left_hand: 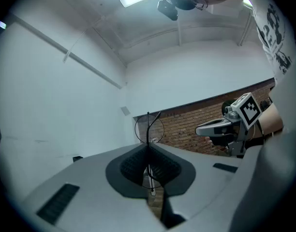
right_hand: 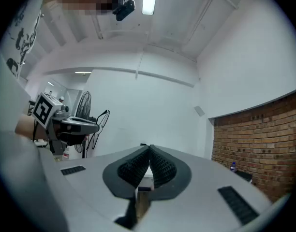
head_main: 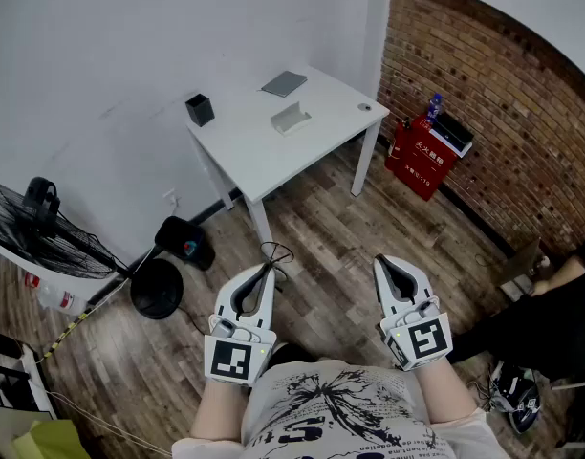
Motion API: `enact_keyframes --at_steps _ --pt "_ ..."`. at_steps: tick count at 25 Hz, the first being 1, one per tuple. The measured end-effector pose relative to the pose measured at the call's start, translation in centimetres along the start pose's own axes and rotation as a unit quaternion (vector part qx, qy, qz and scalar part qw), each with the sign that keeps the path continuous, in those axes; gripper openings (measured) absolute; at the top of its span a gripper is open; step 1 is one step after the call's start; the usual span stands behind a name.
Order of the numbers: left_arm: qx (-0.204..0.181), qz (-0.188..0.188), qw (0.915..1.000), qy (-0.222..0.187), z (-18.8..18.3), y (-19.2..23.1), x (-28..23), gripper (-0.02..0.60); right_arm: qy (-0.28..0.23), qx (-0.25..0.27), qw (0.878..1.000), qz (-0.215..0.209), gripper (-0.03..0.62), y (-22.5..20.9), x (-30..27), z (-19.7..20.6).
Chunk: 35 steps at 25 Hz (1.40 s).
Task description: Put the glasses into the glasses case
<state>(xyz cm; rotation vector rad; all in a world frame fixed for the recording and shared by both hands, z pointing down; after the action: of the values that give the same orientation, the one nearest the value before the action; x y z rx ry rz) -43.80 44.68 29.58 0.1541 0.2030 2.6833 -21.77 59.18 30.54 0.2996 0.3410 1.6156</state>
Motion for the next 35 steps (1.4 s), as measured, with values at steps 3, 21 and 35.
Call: enact_keyframes --at_steps 3,21,35 --pt "-0.002 0.001 1.0 -0.004 0.0 0.3 -0.7 0.017 0.001 0.001 1.0 0.0 0.012 -0.4 -0.4 0.3" --pt "0.002 0.004 0.9995 0.032 1.9 0.0 -7.1 0.017 0.03 -0.049 0.998 0.001 0.014 -4.8 -3.0 4.4" --pt "0.009 0.027 0.9988 0.04 1.4 12.7 -27.8 0.017 0.056 -0.038 0.998 0.018 0.014 -14.4 -23.6 8.1"
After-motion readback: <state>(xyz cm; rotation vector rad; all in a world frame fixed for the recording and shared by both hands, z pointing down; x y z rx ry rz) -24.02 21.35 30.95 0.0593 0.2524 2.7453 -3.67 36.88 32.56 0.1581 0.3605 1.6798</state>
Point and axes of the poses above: the fingertips, and each gripper's own axes: x backward along the fingers, y to its left, z out of its underside, the point moved 9 cm from there along x, backward along the fingers, and after that the axes turned 15 degrees about x, right-handed, at the moved point
